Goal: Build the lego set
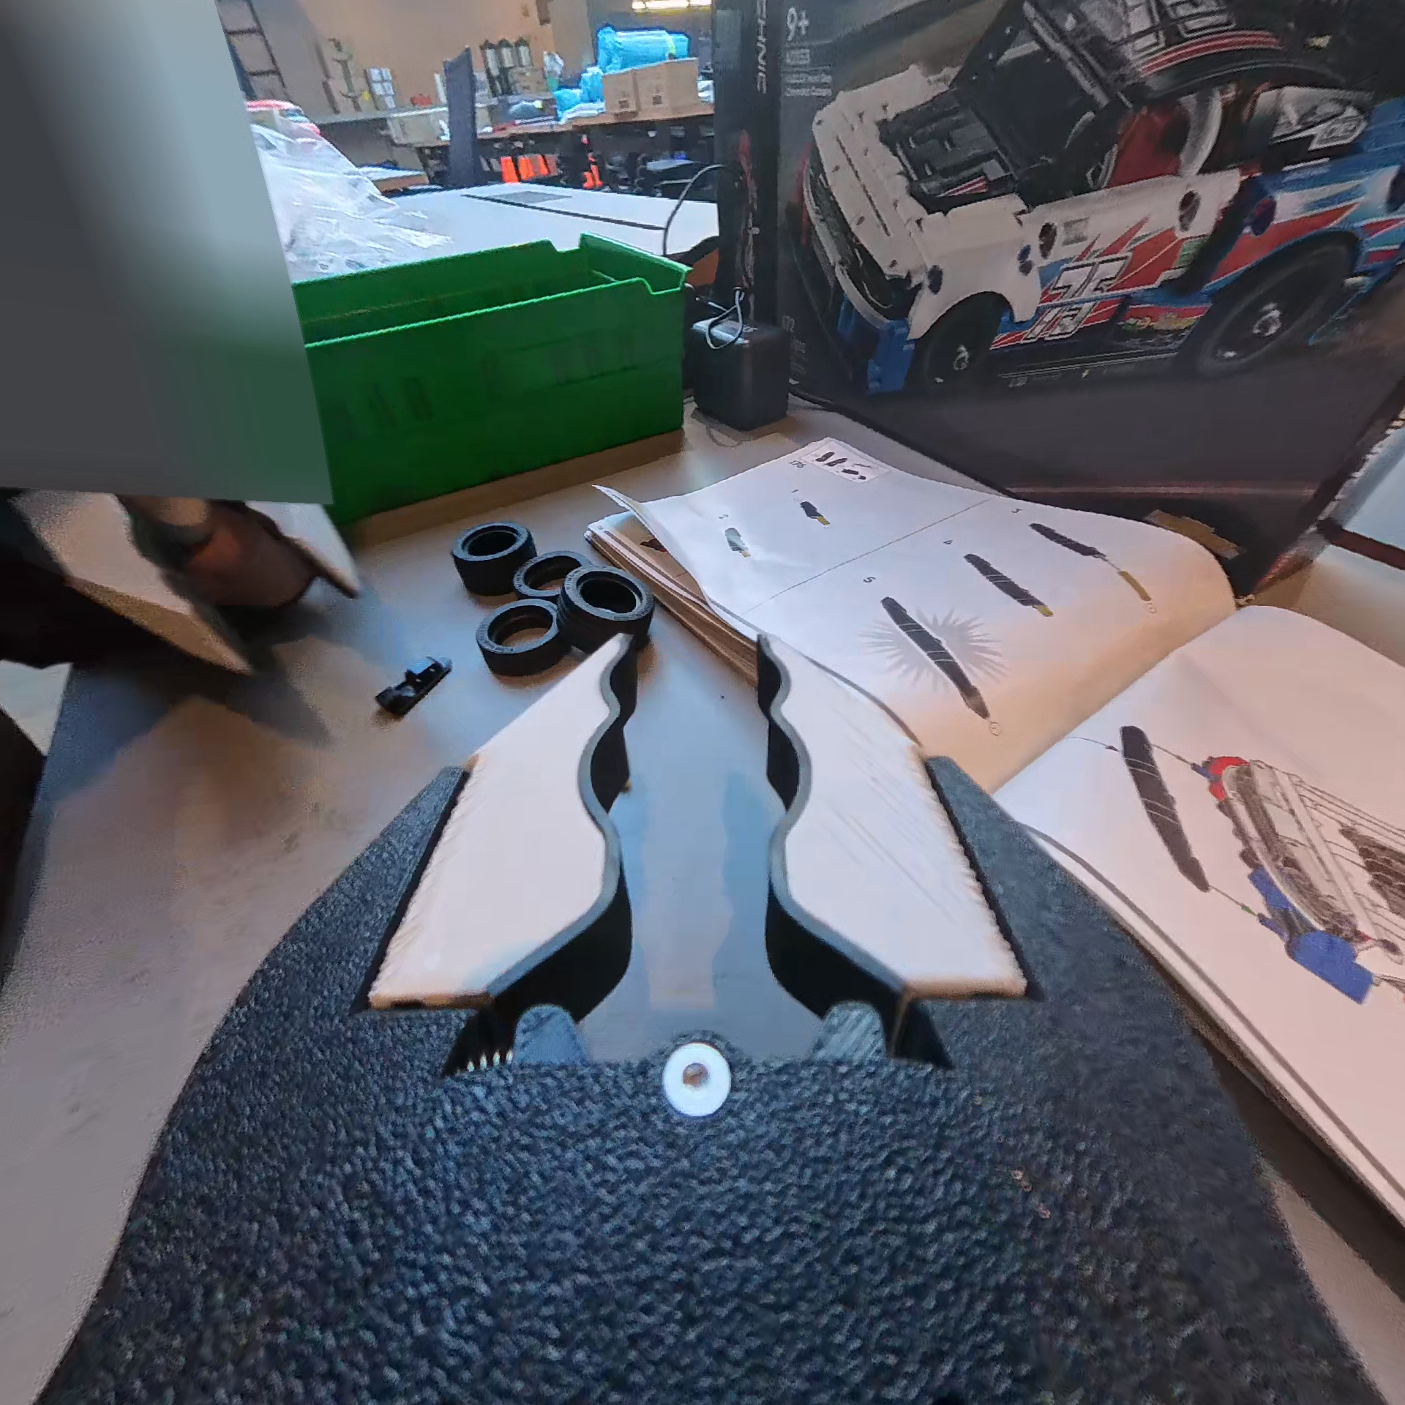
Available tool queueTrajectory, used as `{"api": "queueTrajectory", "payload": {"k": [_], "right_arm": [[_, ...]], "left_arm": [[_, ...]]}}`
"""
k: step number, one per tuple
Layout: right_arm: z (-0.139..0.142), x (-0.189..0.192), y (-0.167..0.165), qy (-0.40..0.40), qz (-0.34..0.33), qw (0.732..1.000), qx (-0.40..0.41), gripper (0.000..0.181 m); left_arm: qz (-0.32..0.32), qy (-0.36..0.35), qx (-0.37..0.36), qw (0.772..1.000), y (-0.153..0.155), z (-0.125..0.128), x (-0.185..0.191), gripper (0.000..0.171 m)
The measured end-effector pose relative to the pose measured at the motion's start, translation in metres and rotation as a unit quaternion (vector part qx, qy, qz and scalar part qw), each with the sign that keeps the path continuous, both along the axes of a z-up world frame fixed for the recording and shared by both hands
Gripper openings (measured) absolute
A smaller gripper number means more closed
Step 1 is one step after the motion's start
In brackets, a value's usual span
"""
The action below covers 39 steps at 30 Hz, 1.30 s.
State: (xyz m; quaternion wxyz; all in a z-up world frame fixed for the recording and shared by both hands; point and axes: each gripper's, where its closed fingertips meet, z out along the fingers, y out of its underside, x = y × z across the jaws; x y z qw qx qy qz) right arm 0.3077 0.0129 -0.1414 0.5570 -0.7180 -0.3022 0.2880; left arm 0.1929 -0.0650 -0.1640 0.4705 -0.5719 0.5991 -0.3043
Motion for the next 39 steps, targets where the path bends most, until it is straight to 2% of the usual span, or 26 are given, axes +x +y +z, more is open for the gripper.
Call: {"api": "queueTrajectory", "payload": {"k": [4, 9, 14, 16, 18, 21, 23, 24, 26, 30, 35, 39], "right_arm": [[-0.001, 0.006, 0.005, -0.019, -0.032, 0.999, 0.014, 0.032], [-0.003, 0.015, 0.014, -0.034, -0.071, 0.997, 0.017, 0.033], [-0.007, 0.025, 0.023, -0.052, -0.114, 0.992, 0.016, 0.034], [-0.009, 0.028, 0.025, -0.063, -0.13, 0.989, 0.018, 0.035], [-0.011, 0.03, 0.028, -0.075, -0.143, 0.987, 0.017, 0.035], [-0.014, 0.033, 0.031, -0.087, -0.158, 0.984, 0.013, 0.034], [-0.016, 0.035, 0.033, -0.089, -0.164, 0.982, 0.009, 0.034], [-0.016, 0.035, 0.034, -0.089, -0.166, 0.982, 0.006, 0.034], [-0.016, 0.035, 0.036, -0.085, -0.166, 0.982, 0.003, 0.034], [-0.015, 0.033, 0.035, -0.084, -0.159, 0.984, 0.009, 0.034], [-0.01, 0.03, 0.032, -0.078, -0.152, 0.985, 0.021, 0.032], [-0.006, 0.032, 0.032, -0.057, -0.15, 0.987, 0.022, 0.032]], "left_arm": [[0.0, -0.057, -0.037, 0.998, -0.028, 0.021, -0.016, 0.039], [0.05, -0.101, -0.055, 0.992, -0.041, 0.056, -0.077, 0.041], [0.184, -0.09, -0.016, 0.979, 0.001, 0.08, -0.177, 0.042], [0.243, -0.088, 0.012, 0.966, 0.02, 0.091, -0.217, 0.042], [0.309, -0.085, 0.021, 0.947, 0.042, 0.098, -0.255, 0.032], [0.378, -0.013, -0.032, 0.925, 0.07, 0.074, -0.297, 0.042], [0.391, 0.051, -0.068, 0.916, 0.081, 0.051, -0.312, 0.044], [0.372, 0.093, -0.093, 0.919, 0.082, 0.038, -0.311, 0.044], [0.336, 0.194, -0.126, 0.913, 0.085, 0.013, -0.313, 0.031], [0.26, 0.349, -0.134, 0.89, 0.103, -0.006, -0.319, 0.033], [0.176, 0.454, -0.189, 0.853, 0.103, -0.036, -0.32, 0.032], [0.172, 0.512, -0.181, 0.822, 0.103, -0.051, -0.328, 0.035]]}}
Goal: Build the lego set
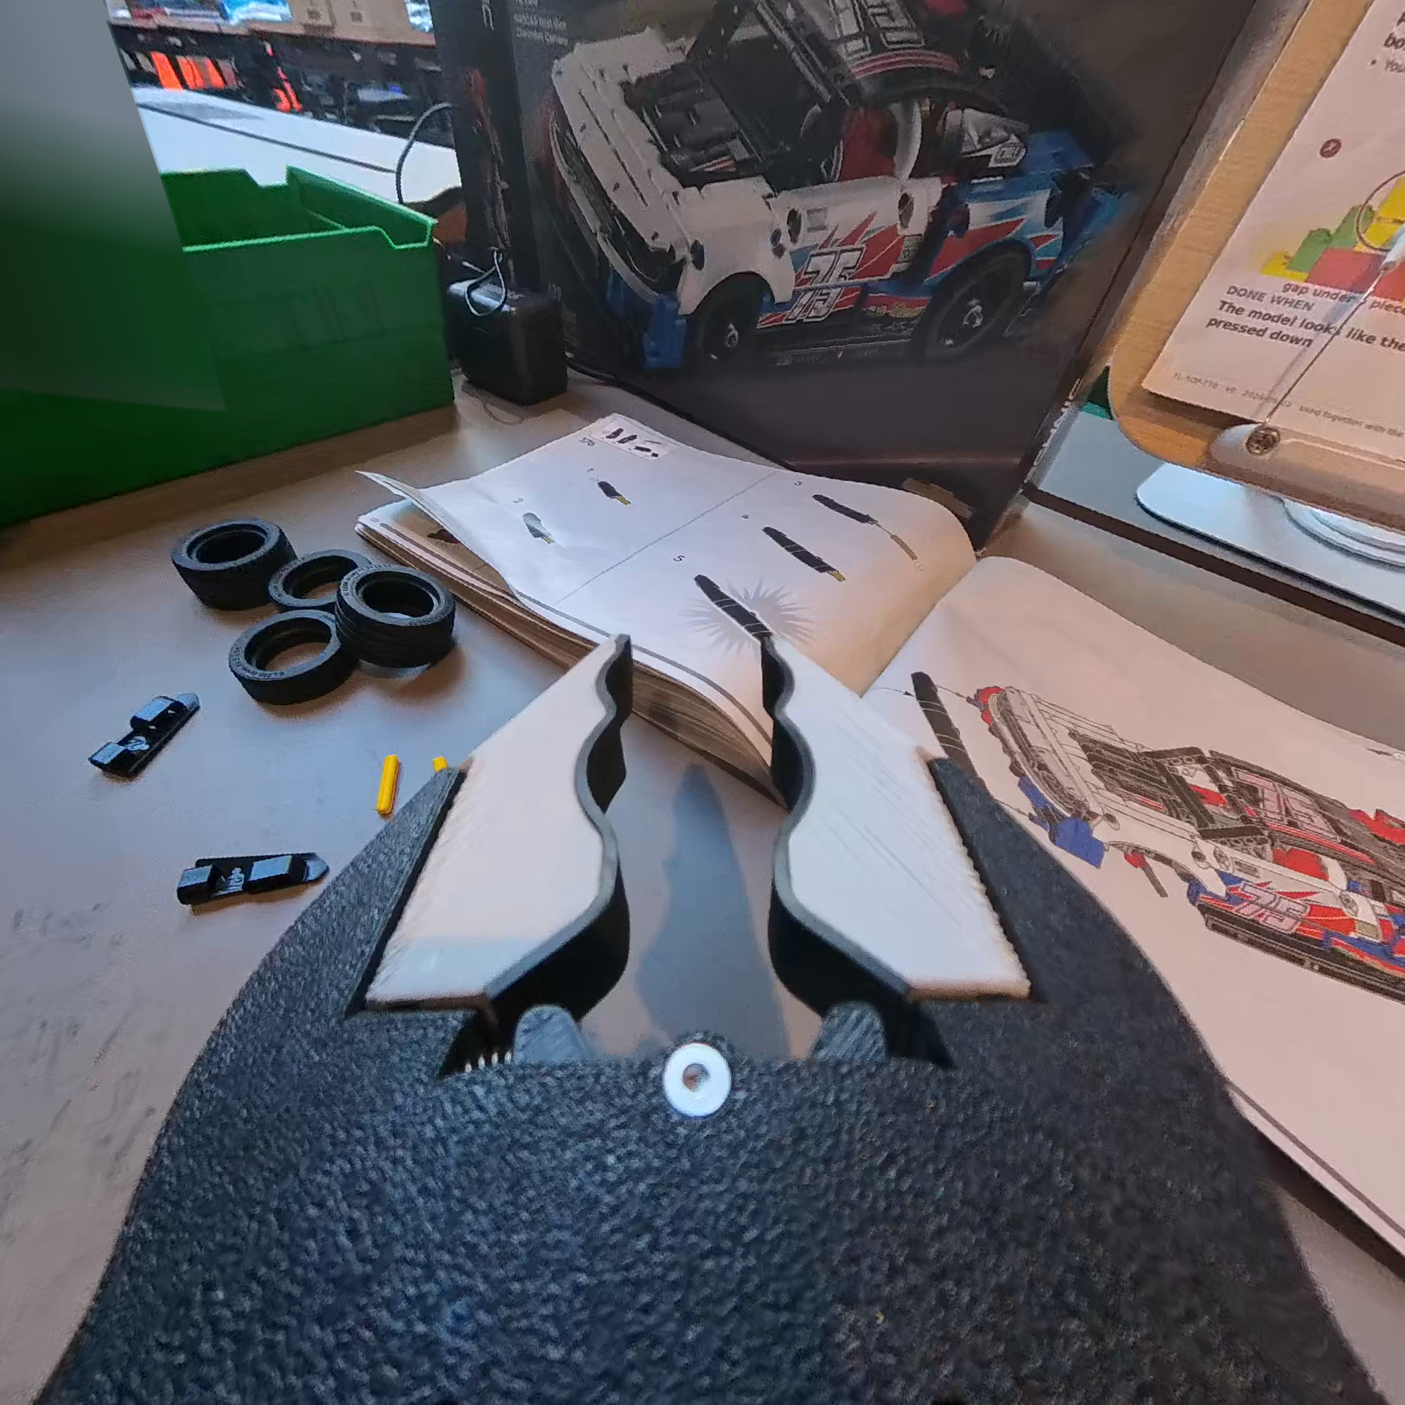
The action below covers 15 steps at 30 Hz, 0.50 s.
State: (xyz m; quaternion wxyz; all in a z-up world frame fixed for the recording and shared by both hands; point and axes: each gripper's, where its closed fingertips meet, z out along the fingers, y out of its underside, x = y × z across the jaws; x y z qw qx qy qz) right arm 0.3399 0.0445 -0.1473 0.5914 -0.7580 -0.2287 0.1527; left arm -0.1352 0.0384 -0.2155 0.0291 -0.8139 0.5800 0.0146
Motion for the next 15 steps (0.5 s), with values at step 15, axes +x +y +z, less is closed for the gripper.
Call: {"api": "queueTrajectory", "payload": {"k": [15], "right_arm": [[0.0008, -0.0052, -0.0012, 0.003, 0.015, 1.0, 0.0, 0.03]], "left_arm": [[-0.015, 0.027, -0.019, 0.999, -0.0001, -0.0064, 0.0001, 0.023]]}}
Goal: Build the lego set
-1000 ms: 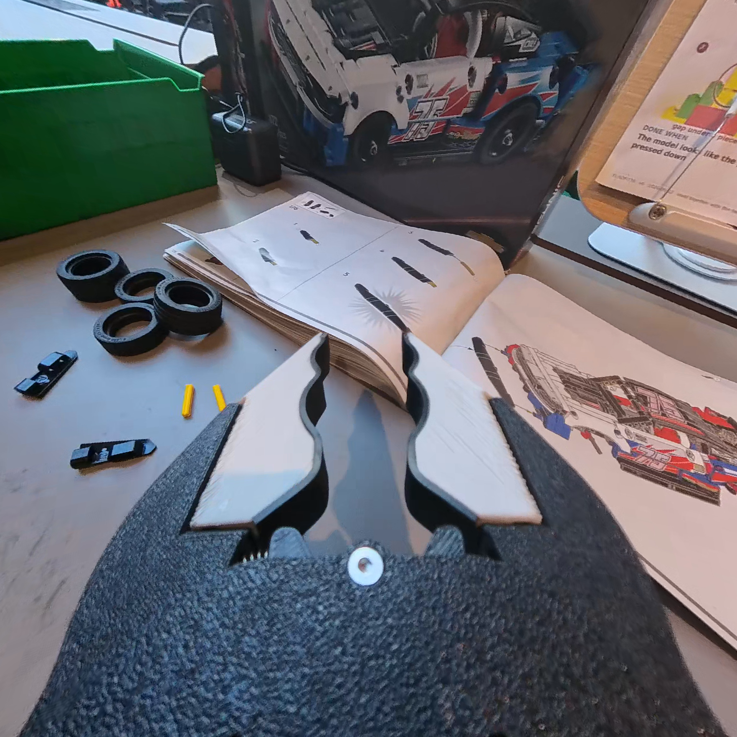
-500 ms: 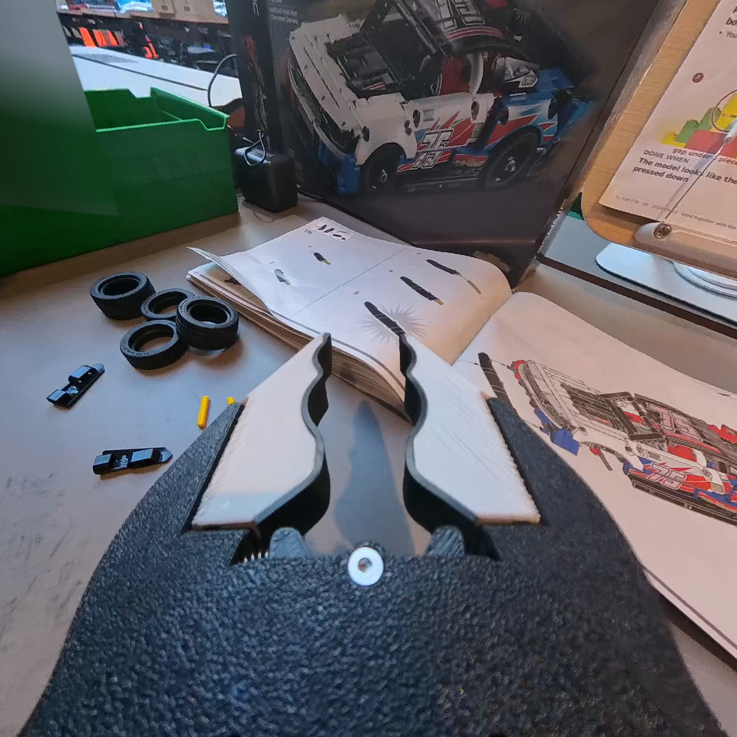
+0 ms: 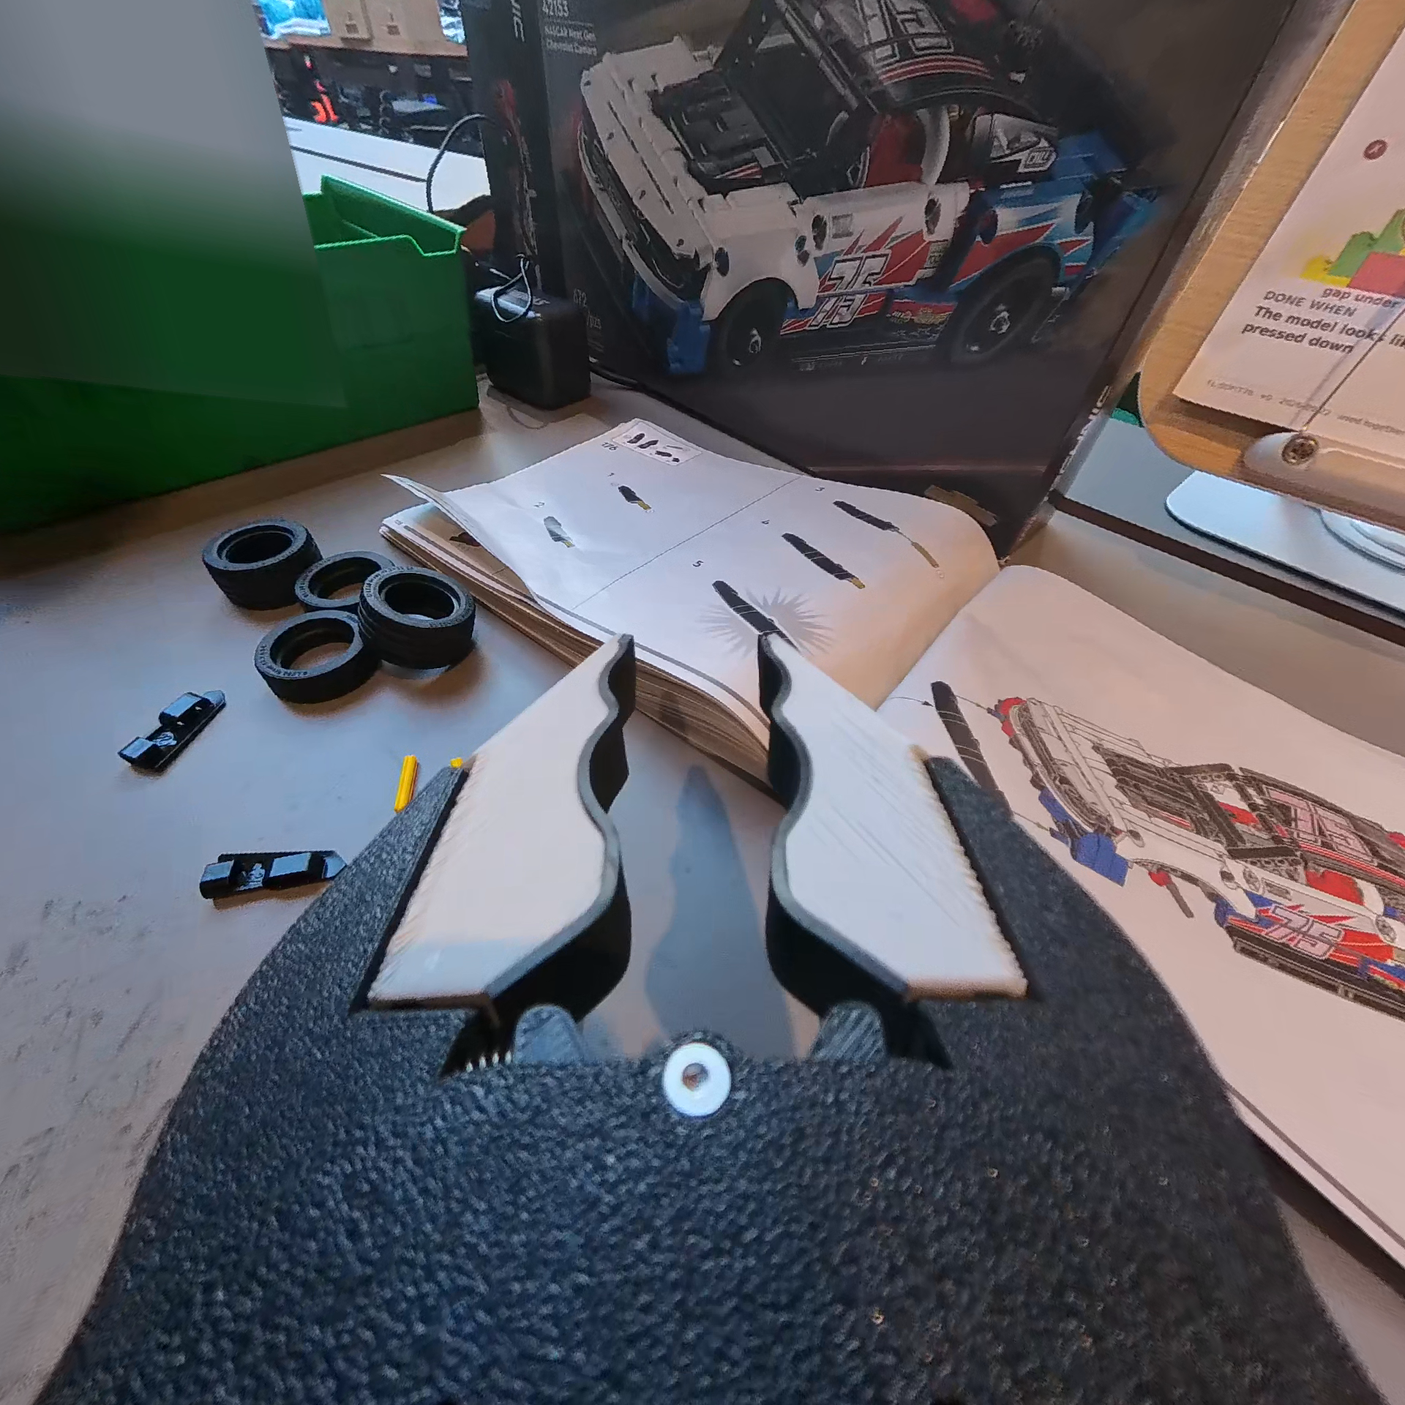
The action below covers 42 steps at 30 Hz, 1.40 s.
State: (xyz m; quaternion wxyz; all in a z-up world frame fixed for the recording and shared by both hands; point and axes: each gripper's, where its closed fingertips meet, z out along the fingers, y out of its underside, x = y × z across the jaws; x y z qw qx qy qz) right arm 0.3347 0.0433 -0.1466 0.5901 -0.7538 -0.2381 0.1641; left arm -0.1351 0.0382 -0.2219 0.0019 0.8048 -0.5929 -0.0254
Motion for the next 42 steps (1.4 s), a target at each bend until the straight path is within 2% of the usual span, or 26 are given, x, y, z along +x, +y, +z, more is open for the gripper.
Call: {"api": "queueTrajectory", "payload": {"k": [12, 16, 20, 23, 26, 27, 29, 32, 34, 37, 39, 41, 42], "right_arm": [[-0.002, -0.001, 0.0, -0.006, 0.0, 1.0, -0.003, 0.03], [-0.001, -0.001, 0.0, -0.005, 0.001, 1.0, -0.001, 0.03], [0.002, -0.003, -0.002, 0.001, 0.009, 1.0, 0.005, 0.029], [0.005, -0.004, -0.004, 0.011, 0.016, 1.0, 0.009, 0.029], [0.006, -0.007, -0.005, 0.02, 0.029, 0.999, 0.01, 0.029], [0.007, -0.009, -0.005, 0.022, 0.033, 0.999, 0.01, 0.029], [0.007, -0.013, -0.007, 0.023, 0.044, 0.999, 0.01, 0.029], [0.008, -0.017, -0.01, 0.023, 0.056, 0.998, 0.014, 0.029], [0.01, -0.017, -0.012, 0.026, 0.06, 0.998, 0.017, 0.028], [0.011, -0.018, -0.014, 0.036, 0.067, 0.997, 0.016, 0.028], [0.012, -0.018, -0.015, 0.04, 0.068, 0.997, 0.017, 0.028], [0.013, -0.018, -0.015, 0.041, 0.069, 0.997, 0.017, 0.028], [0.013, -0.018, -0.015, 0.04, 0.068, 0.997, 0.018, 0.028]], "left_arm": [[-0.009, 0.004, 0.032, 0.999, 0.004, 0.008, -0.002, 0.023], [-0.006, -0.009, 0.078, 0.997, 0.009, 0.029, -0.001, 0.023], [0.008, -0.047, 0.149, 0.988, 0.016, 0.068, 0.01, 0.023], [0.013, -0.112, 0.212, 0.971, 0.017, 0.106, 0.037, 0.023], [-0.011, -0.207, 0.26, 0.943, 0.0, 0.144, 0.089, 0.022], [-0.021, -0.247, 0.268, 0.931, -0.009, 0.154, 0.112, 0.022], [-0.053, -0.329, 0.233, 0.914, -0.043, 0.16, 0.163, 0.022], [-0.061, -0.406, 0.184, 0.893, -0.078, 0.147, 0.229, 0.022], [-0.047, -0.413, 0.132, 0.9, -0.095, 0.115, 0.26, 0.022], [-0.018, -0.351, 0.123, 0.928, -0.088, 0.052, 0.273, 0.022], [-0.006, -0.315, 0.088, 0.945, -0.092, 0.017, 0.272, 0.022], [-0.011, -0.287, 0.079, 0.955, -0.095, -0.003, 0.27, 0.027], [-0.015, -0.298, 0.081, 0.951, -0.097, -0.002, 0.272, 0.025]]}}
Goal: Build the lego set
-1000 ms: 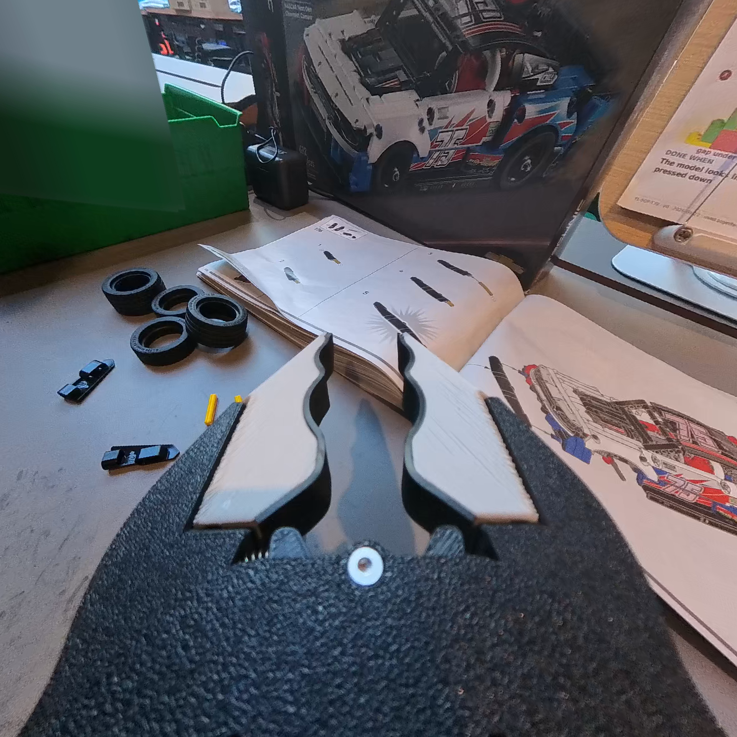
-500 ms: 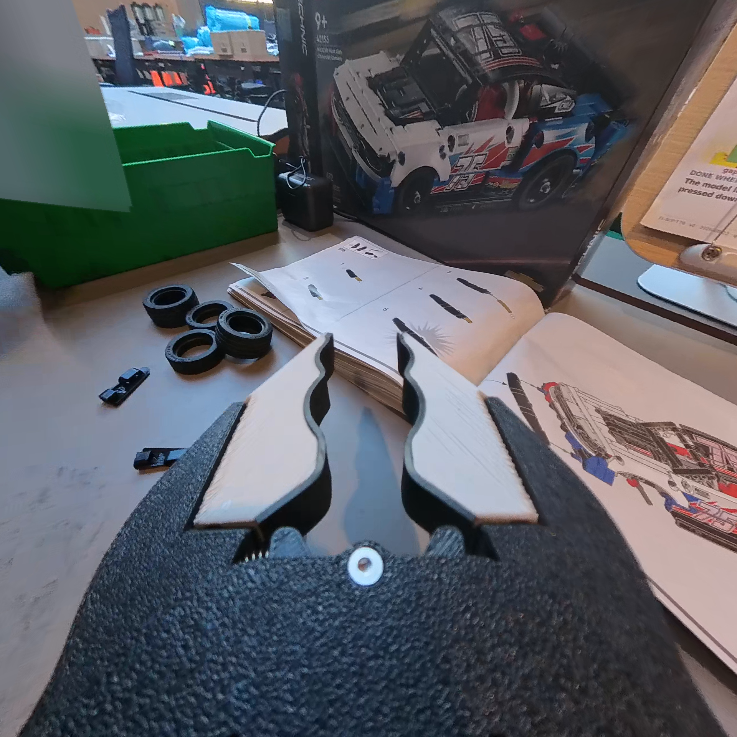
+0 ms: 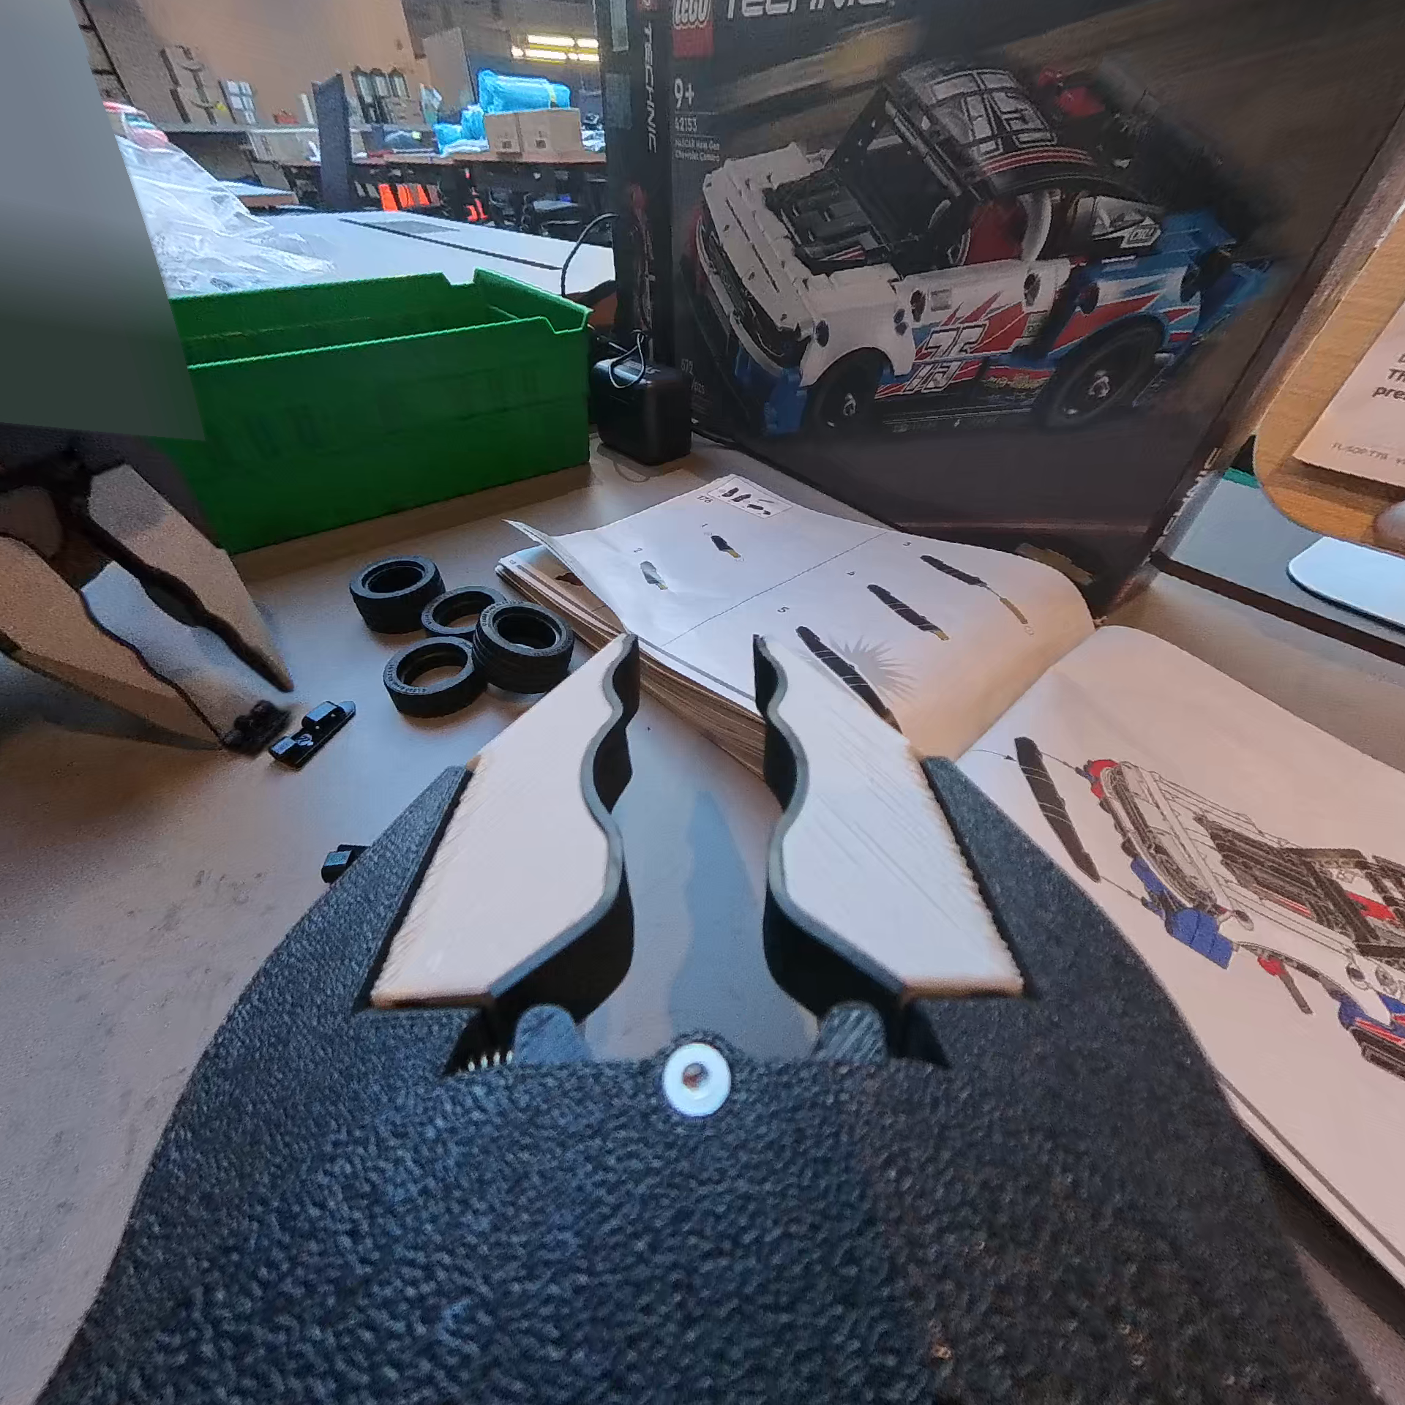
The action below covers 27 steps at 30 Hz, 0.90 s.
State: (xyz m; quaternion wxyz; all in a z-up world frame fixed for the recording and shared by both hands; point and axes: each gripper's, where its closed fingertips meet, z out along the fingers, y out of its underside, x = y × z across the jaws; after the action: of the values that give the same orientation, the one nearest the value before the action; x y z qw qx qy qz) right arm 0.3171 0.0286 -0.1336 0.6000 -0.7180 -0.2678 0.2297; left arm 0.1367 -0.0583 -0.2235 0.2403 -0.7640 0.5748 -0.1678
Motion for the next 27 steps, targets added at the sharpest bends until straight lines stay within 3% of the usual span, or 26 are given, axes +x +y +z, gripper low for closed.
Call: {"api": "queueTrajectory", "payload": {"k": [4, 8, 11, 13, 16, 18, 23, 27], "right_arm": [[-0.002, 0.002, 0.002, -0.008, -0.01, 1.0, 0.0, 0.028], [-0.004, 0.009, 0.007, -0.027, -0.042, 0.999, 0.005, 0.027], [-0.009, 0.015, 0.014, -0.048, -0.07, 0.996, 0.0, 0.027], [-0.014, 0.018, 0.019, -0.06, -0.088, 0.994, -0.007, 0.027], [-0.018, 0.025, 0.025, -0.067, -0.113, 0.991, -0.018, 0.027], [-0.02, 0.029, 0.028, -0.067, -0.124, 0.99, -0.026, 0.027], [-0.022, 0.03, 0.029, -0.077, -0.132, 0.988, -0.029, 0.027], [-0.023, 0.027, 0.028, -0.087, -0.125, 0.988, -0.024, 0.026]], "left_arm": [[0.009, -0.031, -0.003, 0.999, -0.001, 0.012, 0.0, 0.038], [-0.025, -0.113, -0.009, 0.993, -0.03, 0.049, -0.012, 0.04], [-0.021, -0.199, -0.016, 0.98, -0.041, 0.091, -0.051, 0.041], [0.028, -0.218, 0.015, 0.975, -0.02, 0.11, -0.096, 0.04], [0.123, -0.149, 0.076, 0.978, 0.035, 0.111, -0.176, 0.04], [0.144, -0.1, 0.107, 0.979, 0.066, 0.108, -0.21, 0.036], [0.004, 0.028, 0.097, 0.995, 0.102, 0.072, -0.215, 0.028], [-0.046, 0.084, 0.034, 0.995, 0.103, 0.051, -0.203, 0.025]]}}
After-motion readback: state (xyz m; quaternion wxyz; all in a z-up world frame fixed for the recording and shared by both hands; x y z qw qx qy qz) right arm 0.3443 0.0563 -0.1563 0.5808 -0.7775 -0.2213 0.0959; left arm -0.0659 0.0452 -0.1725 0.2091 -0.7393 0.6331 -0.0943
